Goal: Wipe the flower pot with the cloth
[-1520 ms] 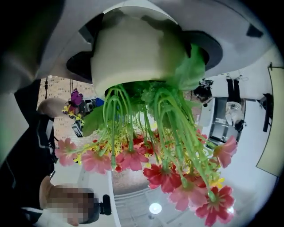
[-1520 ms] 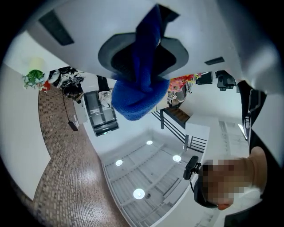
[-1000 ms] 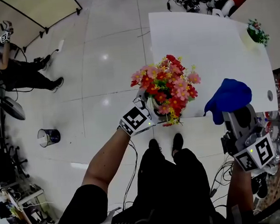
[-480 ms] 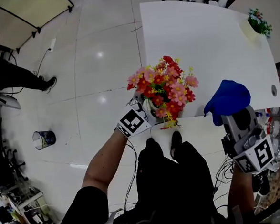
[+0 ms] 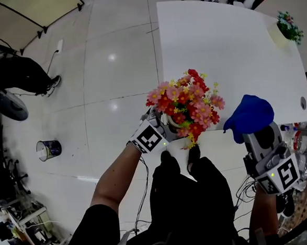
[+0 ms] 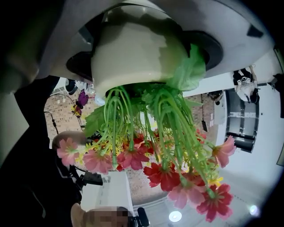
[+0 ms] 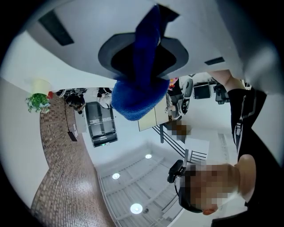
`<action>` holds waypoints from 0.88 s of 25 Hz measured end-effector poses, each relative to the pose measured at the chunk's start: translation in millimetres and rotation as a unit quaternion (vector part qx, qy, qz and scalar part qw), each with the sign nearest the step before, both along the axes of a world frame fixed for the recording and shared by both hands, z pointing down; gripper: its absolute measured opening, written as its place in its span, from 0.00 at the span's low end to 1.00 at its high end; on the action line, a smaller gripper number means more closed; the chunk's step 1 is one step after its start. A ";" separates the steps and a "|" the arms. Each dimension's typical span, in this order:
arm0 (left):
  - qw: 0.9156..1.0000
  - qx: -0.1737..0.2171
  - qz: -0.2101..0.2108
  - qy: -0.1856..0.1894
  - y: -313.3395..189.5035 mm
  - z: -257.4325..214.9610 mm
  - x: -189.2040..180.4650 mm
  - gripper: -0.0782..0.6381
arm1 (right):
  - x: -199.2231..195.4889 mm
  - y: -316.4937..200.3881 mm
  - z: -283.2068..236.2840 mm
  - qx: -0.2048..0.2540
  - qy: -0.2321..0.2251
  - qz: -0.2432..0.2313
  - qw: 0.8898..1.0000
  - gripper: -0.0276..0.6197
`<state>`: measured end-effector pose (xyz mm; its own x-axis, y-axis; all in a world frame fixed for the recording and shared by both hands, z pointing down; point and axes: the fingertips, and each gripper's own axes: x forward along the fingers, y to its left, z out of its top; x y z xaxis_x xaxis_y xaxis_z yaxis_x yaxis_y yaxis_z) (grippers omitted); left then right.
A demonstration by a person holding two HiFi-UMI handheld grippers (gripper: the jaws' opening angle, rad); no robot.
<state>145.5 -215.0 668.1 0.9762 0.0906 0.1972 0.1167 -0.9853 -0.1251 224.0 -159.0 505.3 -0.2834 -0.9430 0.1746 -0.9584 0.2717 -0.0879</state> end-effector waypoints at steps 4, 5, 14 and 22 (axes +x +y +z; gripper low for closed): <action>1.000 0.005 0.002 0.010 -1.0 0.5 0.1 0.92 | -3.9 -2.2 9.0 -0.012 0.011 -0.010 1.000 0.14; 1.000 0.006 0.004 0.011 -0.9 0.5 -0.1 0.92 | -4.5 -2.3 10.4 -0.013 0.009 -0.011 1.000 0.14; 1.000 0.004 0.014 -0.003 1.0 4.5 -7.4 0.92 | -9.4 -4.2 6.0 -0.017 -0.011 -0.015 1.000 0.14; 1.000 -0.006 0.019 -0.002 -0.4 6.8 -10.1 0.90 | -10.8 -3.8 6.9 -0.026 -0.008 -0.012 1.000 0.14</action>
